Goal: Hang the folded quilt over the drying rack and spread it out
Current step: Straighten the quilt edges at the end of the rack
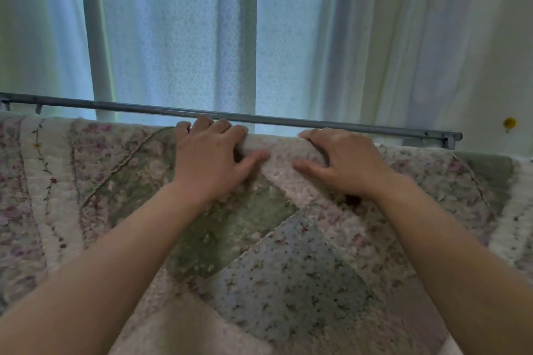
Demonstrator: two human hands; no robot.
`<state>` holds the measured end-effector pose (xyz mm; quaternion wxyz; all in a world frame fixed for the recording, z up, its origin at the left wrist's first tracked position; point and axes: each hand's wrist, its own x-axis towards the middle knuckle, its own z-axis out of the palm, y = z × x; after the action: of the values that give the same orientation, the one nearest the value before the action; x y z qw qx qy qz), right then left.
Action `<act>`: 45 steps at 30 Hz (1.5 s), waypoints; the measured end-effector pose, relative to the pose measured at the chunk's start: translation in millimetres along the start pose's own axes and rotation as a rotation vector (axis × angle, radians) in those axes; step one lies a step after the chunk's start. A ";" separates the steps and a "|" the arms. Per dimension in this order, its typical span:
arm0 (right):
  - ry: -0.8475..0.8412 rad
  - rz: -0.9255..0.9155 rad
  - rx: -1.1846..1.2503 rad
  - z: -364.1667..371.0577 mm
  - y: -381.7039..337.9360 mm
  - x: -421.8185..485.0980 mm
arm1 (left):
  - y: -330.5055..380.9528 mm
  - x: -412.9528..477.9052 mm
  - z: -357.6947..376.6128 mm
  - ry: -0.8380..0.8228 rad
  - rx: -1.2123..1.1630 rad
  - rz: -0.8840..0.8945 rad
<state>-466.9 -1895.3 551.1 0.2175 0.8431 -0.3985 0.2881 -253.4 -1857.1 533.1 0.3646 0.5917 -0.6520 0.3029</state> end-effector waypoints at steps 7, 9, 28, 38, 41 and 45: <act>0.053 -0.016 0.031 -9.3 46.6 -25.2 | 46.4 4.4 8.3 -0.013 -0.031 -0.087; 0.053 -0.009 0.034 -12.1 57.0 -32.7 | 59.7 5.1 9.8 -0.042 -0.022 -0.066; 0.059 0.250 -0.072 -33.9 144.1 -92.3 | 159.8 27.5 42.5 -0.129 -0.100 0.151; 0.078 0.213 -0.061 -43.3 183.8 -111.6 | 206.4 34.3 52.6 -0.181 -0.046 0.162; 0.083 0.180 -0.045 -48.2 199.1 -118.6 | 232.7 36.5 58.6 -0.183 -0.038 0.151; 0.011 0.080 -0.043 -56.4 232.4 -130.6 | 267.1 32.5 68.2 -0.105 -0.042 0.077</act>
<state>-737.3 -1926.9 538.6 0.2260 0.8202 -0.4367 0.2925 -527.6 -1900.4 532.4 0.3302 0.5735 -0.6988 0.2716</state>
